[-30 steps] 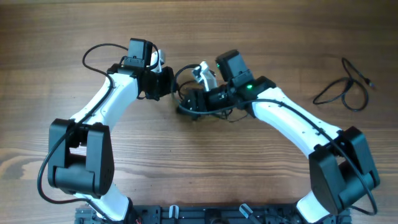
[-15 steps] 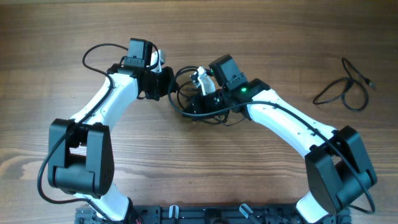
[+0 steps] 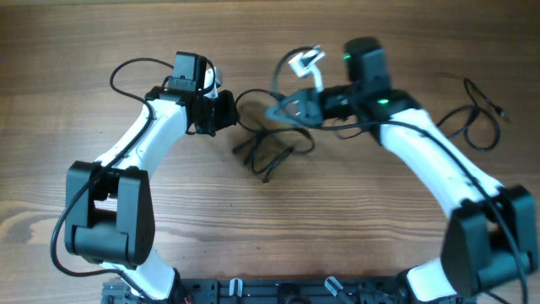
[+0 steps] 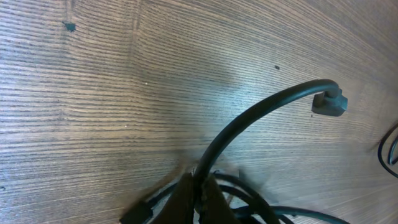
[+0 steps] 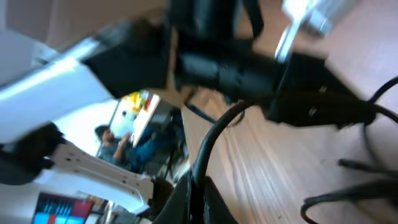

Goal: Untangle cables

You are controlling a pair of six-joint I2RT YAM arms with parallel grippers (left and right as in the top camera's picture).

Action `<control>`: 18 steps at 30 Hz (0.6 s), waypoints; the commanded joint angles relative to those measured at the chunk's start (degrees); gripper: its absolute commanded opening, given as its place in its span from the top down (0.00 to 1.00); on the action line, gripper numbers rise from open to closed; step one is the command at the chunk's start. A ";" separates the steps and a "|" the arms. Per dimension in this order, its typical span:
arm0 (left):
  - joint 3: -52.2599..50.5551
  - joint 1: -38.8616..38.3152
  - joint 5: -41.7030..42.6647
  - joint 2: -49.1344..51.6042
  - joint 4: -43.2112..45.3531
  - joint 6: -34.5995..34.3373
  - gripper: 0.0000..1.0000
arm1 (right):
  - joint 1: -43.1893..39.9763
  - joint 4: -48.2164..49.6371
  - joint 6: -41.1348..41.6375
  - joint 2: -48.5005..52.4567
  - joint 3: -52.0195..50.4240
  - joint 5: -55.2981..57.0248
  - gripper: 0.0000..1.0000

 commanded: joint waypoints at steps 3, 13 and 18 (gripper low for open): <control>-0.17 -0.02 -0.63 -0.02 0.00 0.48 0.96 | -8.90 0.66 1.18 -9.73 0.39 -3.98 0.96; -0.17 -0.02 -0.59 -0.02 0.00 0.46 0.96 | -25.64 -7.87 0.42 -21.40 0.39 -2.51 0.96; -0.17 -0.02 -0.59 -0.02 0.00 0.48 0.62 | -25.70 -20.76 -8.37 -21.38 0.37 6.08 0.96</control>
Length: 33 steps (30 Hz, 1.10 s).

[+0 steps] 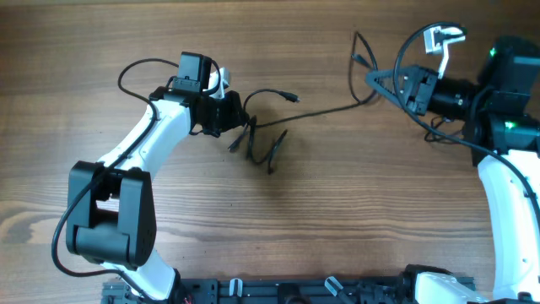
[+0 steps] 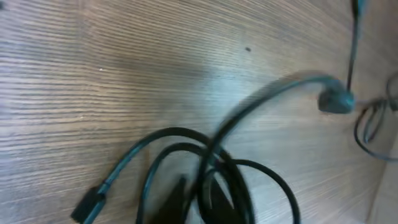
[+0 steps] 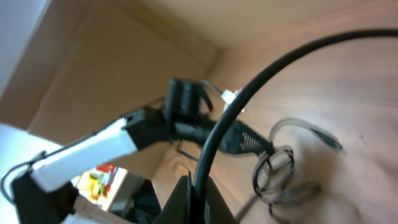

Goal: Untangle cables

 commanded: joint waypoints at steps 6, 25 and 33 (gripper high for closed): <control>-0.26 1.11 -4.63 0.00 -1.14 2.19 0.07 | -0.57 -9.81 -7.10 -2.01 0.42 14.88 0.96; -0.28 -0.90 9.05 -6.88 -11.61 41.31 0.23 | -0.57 -15.67 -10.08 -2.01 0.42 23.65 0.96; -0.28 -11.61 -3.89 -6.58 -12.04 42.64 0.19 | -0.55 -15.74 -9.97 -2.01 0.42 23.65 0.96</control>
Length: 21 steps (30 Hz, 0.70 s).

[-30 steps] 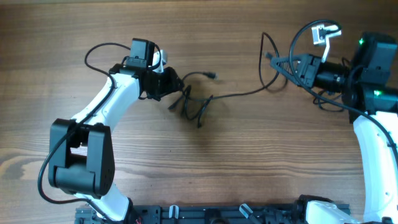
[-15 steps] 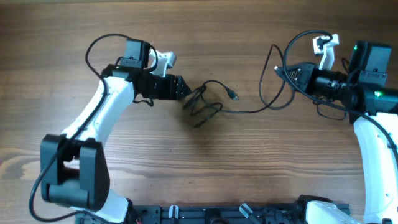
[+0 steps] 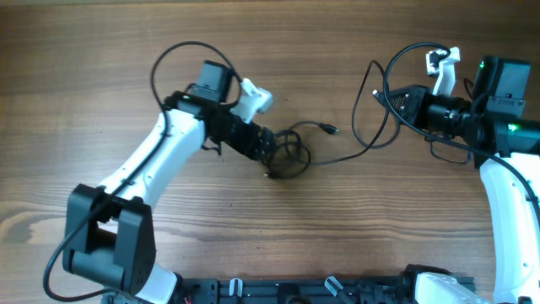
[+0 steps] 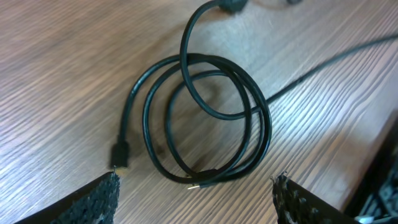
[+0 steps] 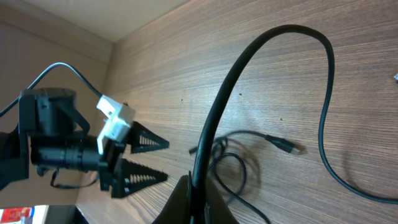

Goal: Untangle cables

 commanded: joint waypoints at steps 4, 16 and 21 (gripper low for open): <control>-0.15 -7.48 -8.50 0.37 1.03 1.81 0.18 | -0.28 -0.09 -1.16 -1.36 0.39 0.50 0.96; -0.37 -14.27 -8.24 4.31 -0.50 4.85 0.44 | -0.28 -0.07 -1.18 -1.36 0.39 0.52 0.94; -1.36 -18.32 -8.94 6.29 0.24 7.67 0.43 | -0.28 -0.07 -1.16 -1.36 0.39 0.50 0.92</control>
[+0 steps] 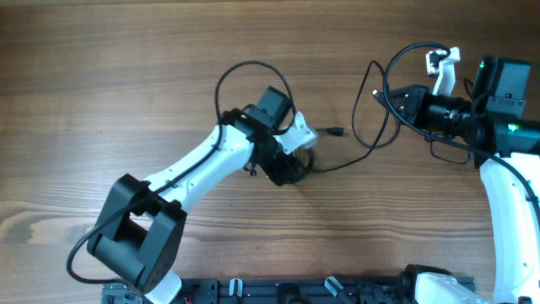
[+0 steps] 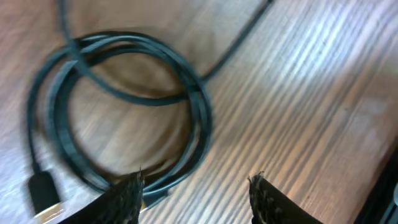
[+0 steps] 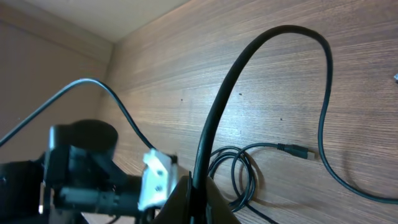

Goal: Untangle cables

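Observation:
A black cable lies coiled [image 2: 118,99] on the wooden table, with a plug [image 2: 42,190] at one end. My left gripper [image 2: 196,194] hangs open right over the coil's edge; the coil's lower rim lies by one of its fingers [image 2: 127,200]. In the overhead view the left gripper [image 1: 291,169] covers most of the coil. My right gripper [image 1: 403,100] at the far right is shut on a second stretch of black cable [image 3: 292,30], which arcs up and runs back toward the coil [image 3: 233,174]. A free plug [image 1: 336,132] lies between the arms.
Another black cable [image 1: 443,152] shows partly under the right arm. The left arm's own lead loops [image 1: 245,72] above its wrist. The table's far right edge is close behind the right arm.
My left gripper has moved right and nearer, from beside the coil to directly over it, still open. The right gripper and its cable have not moved.
Both grippers were shut on cables at a tangled heap in the middle. Then the right gripper held its cable out at the far right while the left stayed shut on the coil. Later the left was open with the coil on the table, and now sits over it.

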You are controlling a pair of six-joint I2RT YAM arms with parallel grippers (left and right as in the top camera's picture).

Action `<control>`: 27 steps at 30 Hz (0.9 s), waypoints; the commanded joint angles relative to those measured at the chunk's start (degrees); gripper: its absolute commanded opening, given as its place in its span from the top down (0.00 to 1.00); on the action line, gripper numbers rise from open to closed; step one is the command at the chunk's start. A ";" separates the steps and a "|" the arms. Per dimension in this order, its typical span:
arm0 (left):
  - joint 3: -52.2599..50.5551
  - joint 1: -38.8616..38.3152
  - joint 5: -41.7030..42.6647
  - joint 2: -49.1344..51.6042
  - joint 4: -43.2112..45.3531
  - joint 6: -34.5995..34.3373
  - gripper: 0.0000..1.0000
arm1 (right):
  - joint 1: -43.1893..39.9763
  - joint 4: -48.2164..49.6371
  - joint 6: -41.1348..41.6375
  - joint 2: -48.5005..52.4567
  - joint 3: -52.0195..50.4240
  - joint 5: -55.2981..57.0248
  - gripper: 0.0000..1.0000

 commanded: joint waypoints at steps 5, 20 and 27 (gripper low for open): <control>-1.07 -3.45 -2.73 6.21 2.51 3.93 0.44 | -0.28 -0.09 -1.16 -1.38 0.39 0.50 0.92; -1.01 -3.39 -12.04 7.85 5.46 3.63 0.96 | -0.28 -1.29 -1.33 -1.36 0.39 4.20 0.95; -1.01 -0.31 -13.00 2.05 6.05 -0.37 0.96 | -0.28 -6.88 -1.18 -1.36 0.39 20.50 0.96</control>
